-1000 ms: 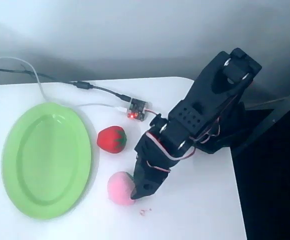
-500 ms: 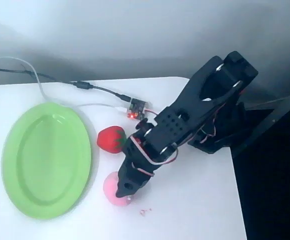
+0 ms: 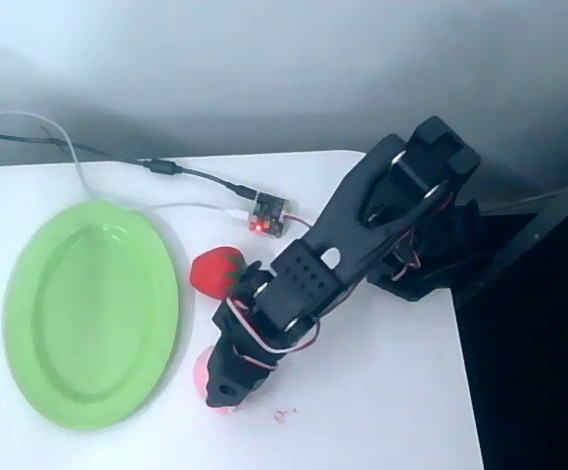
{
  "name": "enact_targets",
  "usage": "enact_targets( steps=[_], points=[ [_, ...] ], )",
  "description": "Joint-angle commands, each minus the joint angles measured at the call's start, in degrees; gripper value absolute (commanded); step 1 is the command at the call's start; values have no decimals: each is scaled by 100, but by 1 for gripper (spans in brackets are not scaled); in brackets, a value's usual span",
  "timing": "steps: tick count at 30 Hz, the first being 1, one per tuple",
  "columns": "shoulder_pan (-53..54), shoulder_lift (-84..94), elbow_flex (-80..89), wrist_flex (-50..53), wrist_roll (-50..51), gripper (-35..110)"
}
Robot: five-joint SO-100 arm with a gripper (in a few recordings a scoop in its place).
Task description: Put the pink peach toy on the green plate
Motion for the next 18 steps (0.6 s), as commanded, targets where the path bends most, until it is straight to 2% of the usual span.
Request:
enact_targets(
  steps=[1,5,9,18],
  points=[
    [-88,-299,-299,-18,167,34],
    [-105,-589,-448,9,404,22],
    [-149,-729,-615,404,659,0],
    [-53,-281,-800,835,703,0]
  ],
)
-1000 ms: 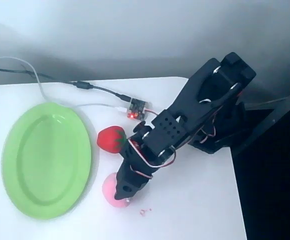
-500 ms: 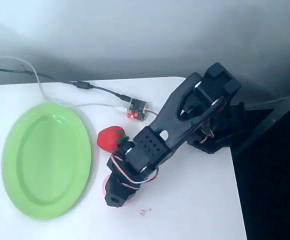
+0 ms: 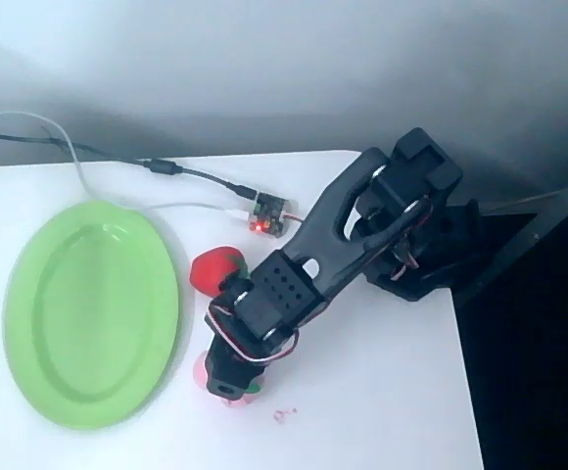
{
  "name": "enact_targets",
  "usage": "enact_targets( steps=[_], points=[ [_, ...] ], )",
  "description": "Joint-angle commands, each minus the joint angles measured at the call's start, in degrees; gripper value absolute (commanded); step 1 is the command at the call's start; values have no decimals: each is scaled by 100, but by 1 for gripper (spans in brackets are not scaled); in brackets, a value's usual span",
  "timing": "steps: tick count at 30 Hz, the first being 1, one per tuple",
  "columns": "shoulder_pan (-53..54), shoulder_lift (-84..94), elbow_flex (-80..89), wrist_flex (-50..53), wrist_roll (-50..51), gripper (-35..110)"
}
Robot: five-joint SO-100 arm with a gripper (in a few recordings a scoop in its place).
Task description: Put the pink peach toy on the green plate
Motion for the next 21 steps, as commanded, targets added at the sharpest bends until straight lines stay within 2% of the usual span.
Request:
enact_targets(
  steps=[1,6,12,18,21],
  points=[
    [79,633,-308,448,-229,0],
    [826,1248,-1292,756,-1433,0],
    [2109,694,-2531,756,-2637,0],
    [2865,-431,-2839,809,-2953,0],
    [2918,-1345,-3560,1459,-3059,0]
  ],
)
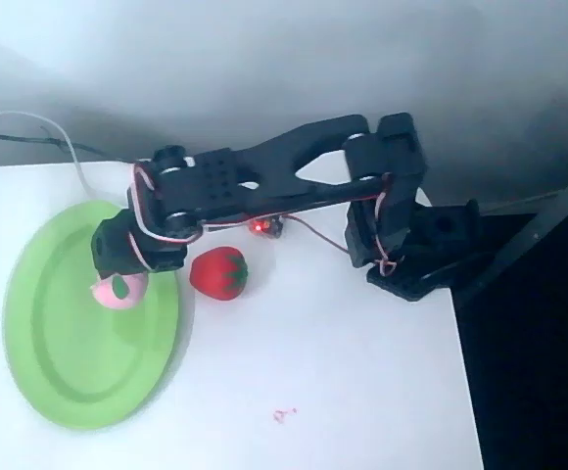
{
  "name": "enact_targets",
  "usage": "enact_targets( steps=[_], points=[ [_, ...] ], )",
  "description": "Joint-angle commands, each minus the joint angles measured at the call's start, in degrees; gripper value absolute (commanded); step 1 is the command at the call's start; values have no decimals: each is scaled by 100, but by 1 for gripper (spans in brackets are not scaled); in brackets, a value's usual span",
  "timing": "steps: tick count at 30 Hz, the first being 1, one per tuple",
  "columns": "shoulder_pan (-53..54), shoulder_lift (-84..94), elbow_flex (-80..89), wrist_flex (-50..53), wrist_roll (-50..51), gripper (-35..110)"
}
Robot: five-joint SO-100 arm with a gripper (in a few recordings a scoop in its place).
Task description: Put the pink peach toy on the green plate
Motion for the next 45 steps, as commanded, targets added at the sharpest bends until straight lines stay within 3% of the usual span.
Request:
enact_targets(
  steps=[1,8,16,19,23,34,40,45],
  points=[
    [53,-853,-1002,747,-176,0],
    [-123,-2215,-2610,940,-334,0],
    [-176,-2452,-2812,940,-369,0],
    [-185,-2443,-2751,721,-237,25],
    [-193,-2452,-2716,413,97,40],
    [-220,-2364,-2689,360,141,51],
    [-62,-1767,-2672,343,-396,55],
    [26,-1195,-2716,-290,-940,56]
  ],
)
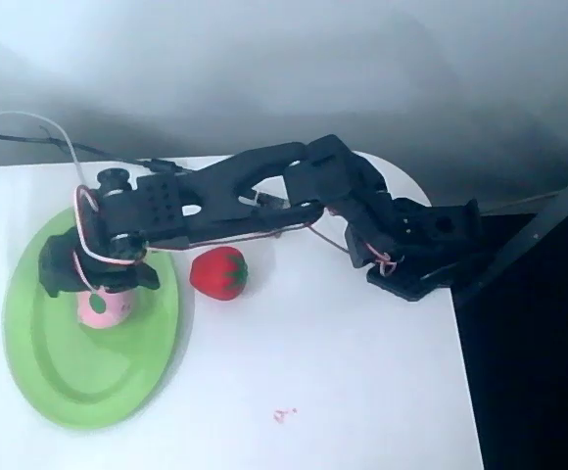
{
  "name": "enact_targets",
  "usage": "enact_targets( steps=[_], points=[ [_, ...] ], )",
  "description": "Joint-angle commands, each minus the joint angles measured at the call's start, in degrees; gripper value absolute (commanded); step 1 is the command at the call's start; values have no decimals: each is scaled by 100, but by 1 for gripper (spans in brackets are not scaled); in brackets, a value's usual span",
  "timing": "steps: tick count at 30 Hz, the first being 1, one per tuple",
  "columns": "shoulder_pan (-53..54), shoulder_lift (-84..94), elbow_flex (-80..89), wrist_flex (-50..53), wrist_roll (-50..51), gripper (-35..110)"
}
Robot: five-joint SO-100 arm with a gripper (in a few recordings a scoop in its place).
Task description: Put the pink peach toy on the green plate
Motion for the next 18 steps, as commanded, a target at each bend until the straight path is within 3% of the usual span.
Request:
enact_targets(
  steps=[1,5,10,15,18],
  points=[
    [53,853,-70,-316,-308,56],
    [237,1960,255,-299,-475,61],
    [272,4447,2769,-325,-123,62],
    [316,6803,5484,-290,35,36],
    [378,7594,6434,-237,202,7]
  ],
)
